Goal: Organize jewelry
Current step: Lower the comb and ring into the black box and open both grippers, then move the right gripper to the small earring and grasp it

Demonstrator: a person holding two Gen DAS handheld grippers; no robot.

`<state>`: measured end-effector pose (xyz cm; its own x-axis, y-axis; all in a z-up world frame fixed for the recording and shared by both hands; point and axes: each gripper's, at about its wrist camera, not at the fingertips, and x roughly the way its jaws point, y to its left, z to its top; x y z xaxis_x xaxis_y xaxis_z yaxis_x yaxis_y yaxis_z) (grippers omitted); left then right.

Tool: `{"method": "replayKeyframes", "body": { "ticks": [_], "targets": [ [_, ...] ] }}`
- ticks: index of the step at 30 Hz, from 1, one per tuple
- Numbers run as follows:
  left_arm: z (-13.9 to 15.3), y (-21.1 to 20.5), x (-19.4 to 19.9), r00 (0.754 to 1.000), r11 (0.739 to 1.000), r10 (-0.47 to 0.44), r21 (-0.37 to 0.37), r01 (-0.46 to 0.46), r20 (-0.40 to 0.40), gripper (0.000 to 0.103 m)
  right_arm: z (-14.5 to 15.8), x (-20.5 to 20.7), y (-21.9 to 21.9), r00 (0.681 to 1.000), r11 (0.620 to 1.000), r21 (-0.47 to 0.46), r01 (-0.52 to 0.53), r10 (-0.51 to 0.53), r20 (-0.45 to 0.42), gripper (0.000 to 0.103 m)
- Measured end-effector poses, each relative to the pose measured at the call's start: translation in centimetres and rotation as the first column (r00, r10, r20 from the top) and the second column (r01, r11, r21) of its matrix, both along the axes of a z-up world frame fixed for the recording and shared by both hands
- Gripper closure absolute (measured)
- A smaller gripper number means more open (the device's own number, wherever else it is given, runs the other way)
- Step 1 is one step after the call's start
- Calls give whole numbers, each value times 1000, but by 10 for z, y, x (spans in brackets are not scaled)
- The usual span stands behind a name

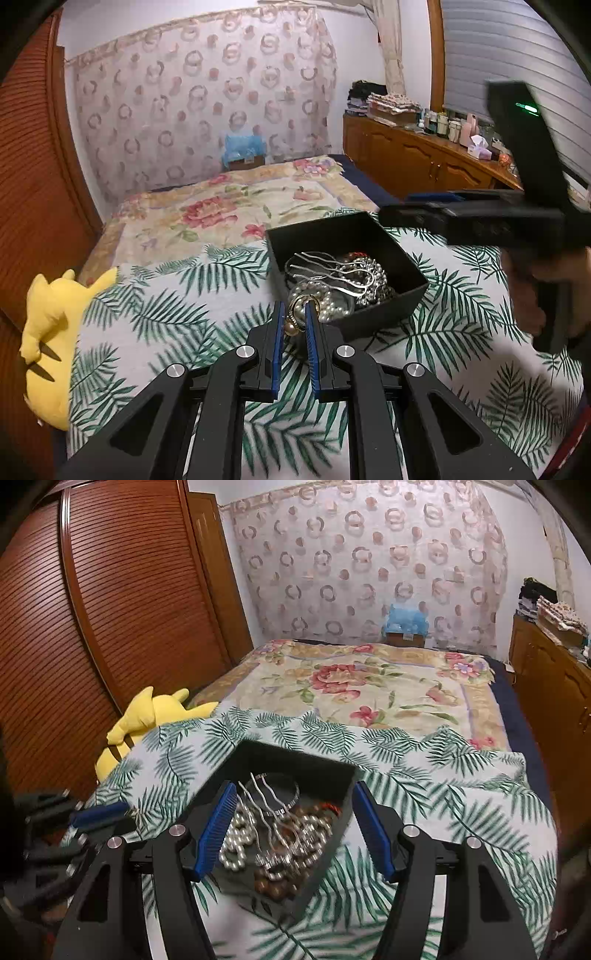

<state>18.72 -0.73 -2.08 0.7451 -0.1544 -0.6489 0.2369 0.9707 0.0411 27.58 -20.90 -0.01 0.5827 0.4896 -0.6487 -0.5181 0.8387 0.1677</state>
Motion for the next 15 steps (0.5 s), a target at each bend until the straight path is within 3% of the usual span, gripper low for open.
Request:
{"method": "replayKeyframes", "body": {
  "ticks": [15],
  "targets": [
    [-5,-34,48,1000,999,-4,33,5,-21,93,-13,-40,-55,998,998,-31,54,-53,20,36]
  ]
}}
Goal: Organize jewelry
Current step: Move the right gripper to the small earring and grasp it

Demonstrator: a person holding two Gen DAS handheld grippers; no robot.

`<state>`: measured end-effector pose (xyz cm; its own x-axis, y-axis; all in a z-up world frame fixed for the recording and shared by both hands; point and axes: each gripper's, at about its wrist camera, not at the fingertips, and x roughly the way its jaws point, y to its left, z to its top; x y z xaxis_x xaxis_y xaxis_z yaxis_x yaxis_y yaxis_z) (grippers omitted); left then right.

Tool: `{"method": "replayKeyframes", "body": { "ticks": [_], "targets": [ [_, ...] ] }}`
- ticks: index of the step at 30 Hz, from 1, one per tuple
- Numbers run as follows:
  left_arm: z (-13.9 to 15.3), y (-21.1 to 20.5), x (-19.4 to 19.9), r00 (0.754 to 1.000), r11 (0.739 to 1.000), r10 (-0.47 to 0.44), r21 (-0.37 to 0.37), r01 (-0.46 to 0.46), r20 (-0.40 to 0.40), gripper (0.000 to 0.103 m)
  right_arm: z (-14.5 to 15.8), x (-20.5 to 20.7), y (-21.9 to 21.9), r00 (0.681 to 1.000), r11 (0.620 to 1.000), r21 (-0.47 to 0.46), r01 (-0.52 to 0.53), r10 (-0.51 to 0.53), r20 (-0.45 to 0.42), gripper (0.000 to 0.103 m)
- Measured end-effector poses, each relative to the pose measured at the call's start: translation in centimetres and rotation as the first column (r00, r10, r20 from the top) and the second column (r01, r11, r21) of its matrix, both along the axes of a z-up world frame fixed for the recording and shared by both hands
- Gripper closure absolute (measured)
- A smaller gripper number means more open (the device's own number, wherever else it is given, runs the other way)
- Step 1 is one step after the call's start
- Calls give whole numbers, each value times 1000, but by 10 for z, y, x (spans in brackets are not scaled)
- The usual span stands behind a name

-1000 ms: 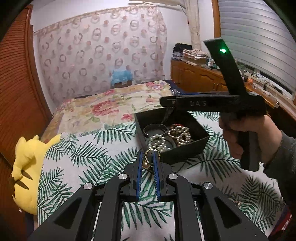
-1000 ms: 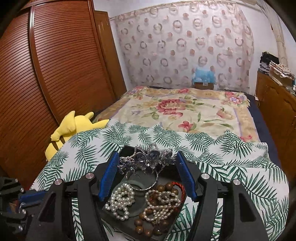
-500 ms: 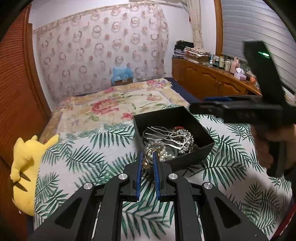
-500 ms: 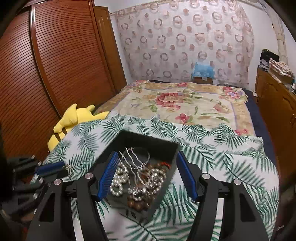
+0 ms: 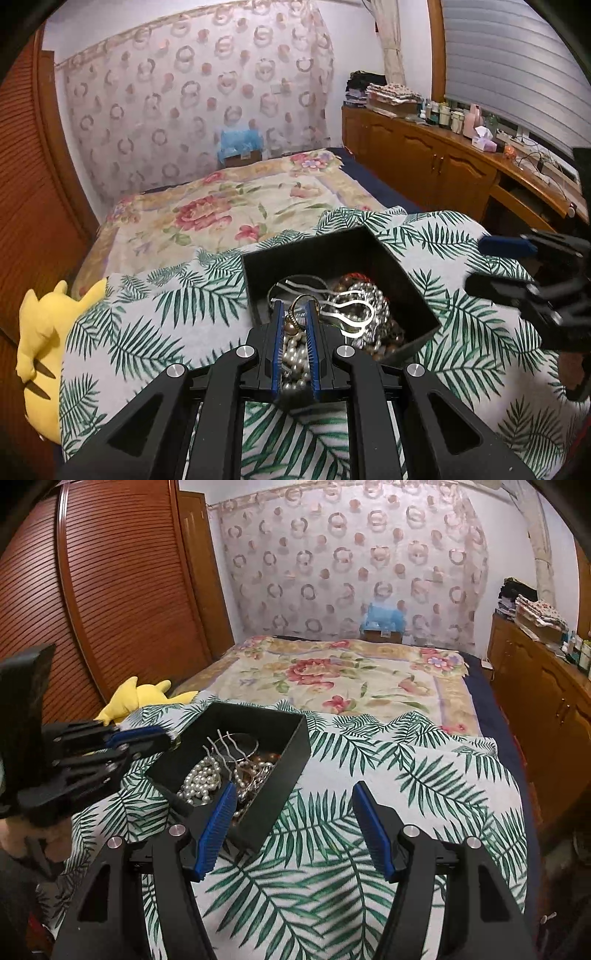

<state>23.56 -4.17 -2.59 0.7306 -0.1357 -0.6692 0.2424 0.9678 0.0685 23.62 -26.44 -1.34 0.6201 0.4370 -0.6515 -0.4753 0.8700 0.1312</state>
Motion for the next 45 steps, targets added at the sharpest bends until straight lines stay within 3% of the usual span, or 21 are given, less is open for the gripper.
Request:
{"method": "replayKeyframes", "body": {
  "ticks": [6,9,10,11,20,29,38,40,41,45],
  "targets": [
    [3,-12,7,1000,1000,-10,-4,10,8,91,1,-25,-4,1000,1000,1,-25,25,14,36],
    [5,-12,5,1000,1000,-11,-16,11,18,76,-2,-41,-1,999,999,-1,-45,45,22,36],
    [5,-12,3,1000,1000,-10,-17,10,24,64,-3,-46,0,998,999,-2,-50,50,22,36],
    [5,-12,1,1000,1000,-9,-18,10,30,61,-6,-52,1,998,998,-3,-57,57,20,36],
    [-5,-1,-39,999,998,-33,-46,34,12,61,-29,-105,10,991,990,-41,-131,130,-24,37],
    [-34,-1,-82,994,994,-96,-60,92,-52,61,-58,-143,30,969,964,-128,-233,220,-109,54],
    [-51,-13,-99,981,986,-157,-70,150,-111,61,-68,-153,39,964,944,-209,-255,233,-125,69],
    [-55,-17,-102,978,984,-172,-68,165,-120,61,-68,-153,39,967,944,-218,-249,228,-117,77],
    [-56,-19,-104,976,983,-178,-66,171,-124,61,-68,-152,39,967,943,-220,-248,228,-115,86],
    [-60,-23,-106,970,978,-201,-77,192,-140,61,-68,-148,29,970,953,-197,-232,212,-118,86]
  ]
}}
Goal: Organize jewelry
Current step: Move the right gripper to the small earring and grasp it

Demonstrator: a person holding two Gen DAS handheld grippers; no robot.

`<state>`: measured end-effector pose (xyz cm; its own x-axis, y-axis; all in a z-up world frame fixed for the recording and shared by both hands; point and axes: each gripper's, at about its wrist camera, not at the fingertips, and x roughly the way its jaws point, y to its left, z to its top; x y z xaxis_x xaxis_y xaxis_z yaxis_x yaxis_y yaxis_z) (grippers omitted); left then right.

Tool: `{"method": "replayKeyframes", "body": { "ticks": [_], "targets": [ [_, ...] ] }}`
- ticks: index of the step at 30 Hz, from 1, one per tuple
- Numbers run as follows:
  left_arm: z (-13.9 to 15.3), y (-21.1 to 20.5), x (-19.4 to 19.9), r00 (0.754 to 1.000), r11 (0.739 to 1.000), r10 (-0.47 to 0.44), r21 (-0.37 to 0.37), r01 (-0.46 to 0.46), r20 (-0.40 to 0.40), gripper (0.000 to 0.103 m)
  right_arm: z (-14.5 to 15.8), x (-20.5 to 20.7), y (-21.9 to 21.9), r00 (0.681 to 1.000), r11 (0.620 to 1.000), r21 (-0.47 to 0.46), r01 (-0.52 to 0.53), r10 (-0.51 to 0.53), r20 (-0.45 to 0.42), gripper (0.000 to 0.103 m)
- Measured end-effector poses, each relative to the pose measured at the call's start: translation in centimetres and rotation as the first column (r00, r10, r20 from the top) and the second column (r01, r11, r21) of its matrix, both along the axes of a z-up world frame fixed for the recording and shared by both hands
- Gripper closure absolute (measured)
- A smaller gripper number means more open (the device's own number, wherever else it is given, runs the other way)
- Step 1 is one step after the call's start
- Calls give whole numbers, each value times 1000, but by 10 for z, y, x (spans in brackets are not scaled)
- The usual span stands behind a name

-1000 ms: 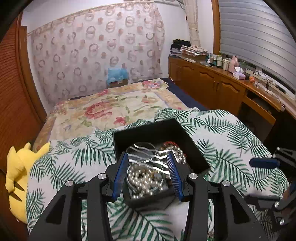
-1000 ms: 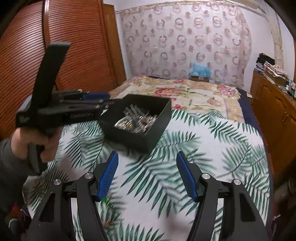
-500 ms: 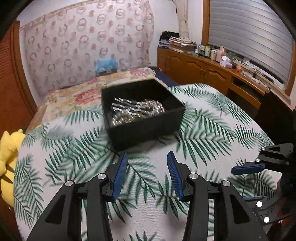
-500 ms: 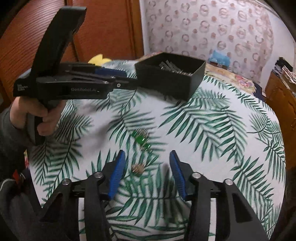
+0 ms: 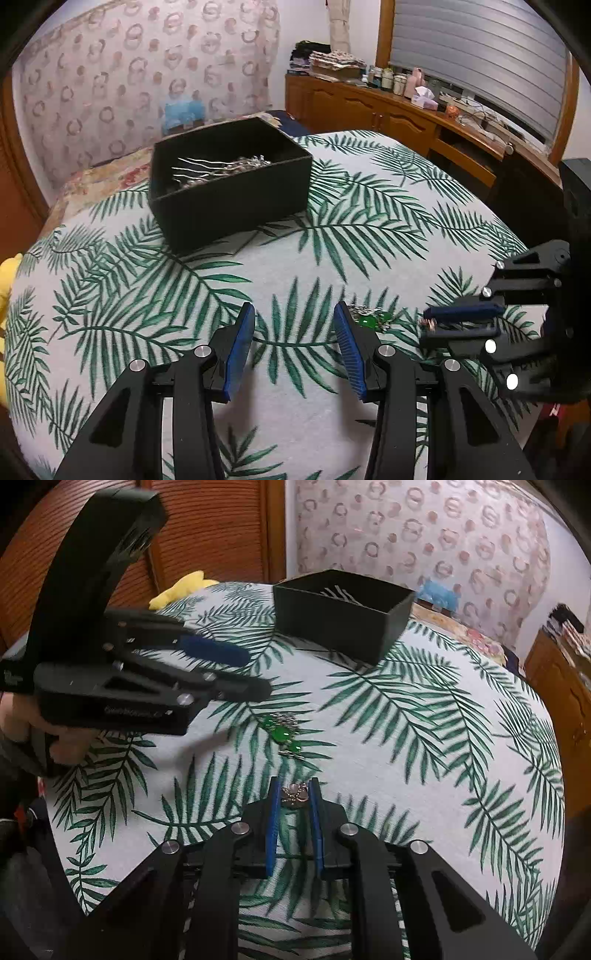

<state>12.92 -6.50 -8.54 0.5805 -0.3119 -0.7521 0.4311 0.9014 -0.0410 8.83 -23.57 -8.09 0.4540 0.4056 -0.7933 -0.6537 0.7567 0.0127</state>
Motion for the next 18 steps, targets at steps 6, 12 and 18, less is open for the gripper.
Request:
{"method": "replayKeyframes", "body": {
  "ticks": [6,12,18],
  "targets": [
    [-2,-15,-5,999,999,-50,-3,49,-12,61,7,2,-14,999,999,32,33,-33,12,86],
    [-5,-26,-3,997,997,-80,-9,79,-25,61,11,3,-21,999,998,52,44,-45,17,86],
    [-9,-28,2,993,994,-105,-48,103,-50,70,12,4,-23,999,996,73,43,-45,15,86]
  ]
}}
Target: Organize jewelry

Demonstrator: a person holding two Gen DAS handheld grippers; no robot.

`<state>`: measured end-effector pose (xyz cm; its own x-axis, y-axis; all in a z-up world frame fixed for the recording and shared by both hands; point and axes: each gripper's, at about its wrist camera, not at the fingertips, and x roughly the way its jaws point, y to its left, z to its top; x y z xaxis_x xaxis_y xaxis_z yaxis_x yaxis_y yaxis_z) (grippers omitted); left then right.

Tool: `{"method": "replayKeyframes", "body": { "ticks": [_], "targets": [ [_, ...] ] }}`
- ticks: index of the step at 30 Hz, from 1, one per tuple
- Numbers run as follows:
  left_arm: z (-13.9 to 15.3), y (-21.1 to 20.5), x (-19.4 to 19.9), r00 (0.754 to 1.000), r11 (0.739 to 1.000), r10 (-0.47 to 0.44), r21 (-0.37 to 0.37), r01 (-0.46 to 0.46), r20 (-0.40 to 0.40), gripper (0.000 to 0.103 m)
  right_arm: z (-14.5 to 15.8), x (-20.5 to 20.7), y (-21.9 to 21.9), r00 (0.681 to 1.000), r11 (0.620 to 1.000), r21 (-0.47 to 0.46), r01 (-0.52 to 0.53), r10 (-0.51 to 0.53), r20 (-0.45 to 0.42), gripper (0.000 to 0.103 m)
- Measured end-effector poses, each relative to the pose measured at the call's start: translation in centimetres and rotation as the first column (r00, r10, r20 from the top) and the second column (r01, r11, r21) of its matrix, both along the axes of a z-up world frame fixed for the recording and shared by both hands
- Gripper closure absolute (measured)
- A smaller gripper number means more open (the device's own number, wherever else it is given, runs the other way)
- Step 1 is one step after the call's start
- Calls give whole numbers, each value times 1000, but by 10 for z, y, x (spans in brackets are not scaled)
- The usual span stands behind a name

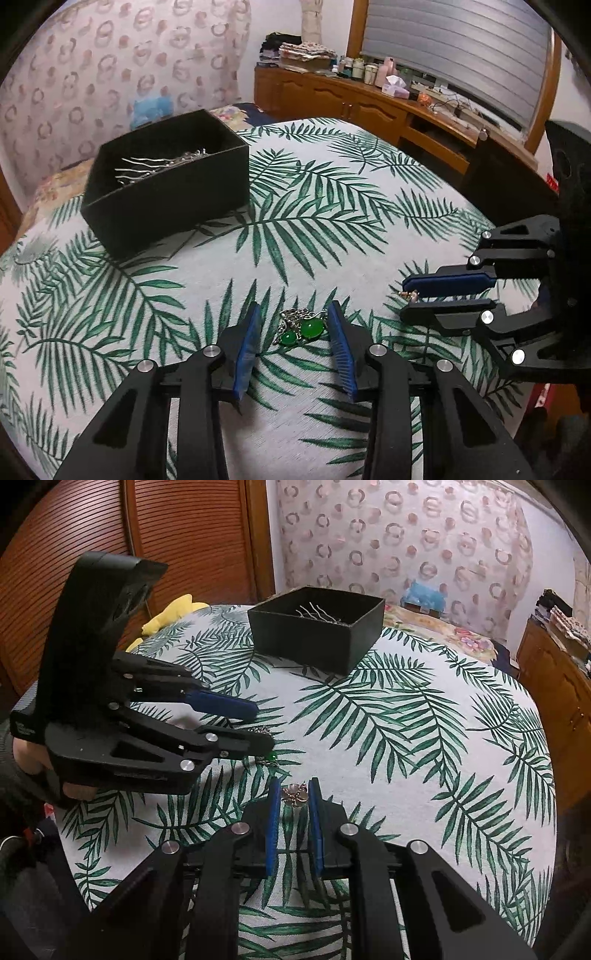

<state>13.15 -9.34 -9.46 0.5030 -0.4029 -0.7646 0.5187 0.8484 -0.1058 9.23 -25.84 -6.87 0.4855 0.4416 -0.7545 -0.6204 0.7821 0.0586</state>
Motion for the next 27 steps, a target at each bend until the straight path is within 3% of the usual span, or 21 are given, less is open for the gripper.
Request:
{"method": "replayKeyframes", "body": {
  "ticks": [6,10,16,27],
  "targets": [
    [-1,3,0,1000,999,-14,-50,13,-21,83,1,0,-2,1000,1000,7,5,-5,0,86],
    [2,5,-2,1000,999,-16,-49,15,-18,100,1,0,-2,1000,1000,7,4,-4,0,86],
    [5,0,-9,999,1000,-11,-1,11,36,103,1,-2,0,1000,1000,11,-3,3,-2,86],
    [29,14,-15,995,999,27,-34,-24,94,103,5,-3,0,1000,1000,12,2,-2,9,86]
  ]
}}
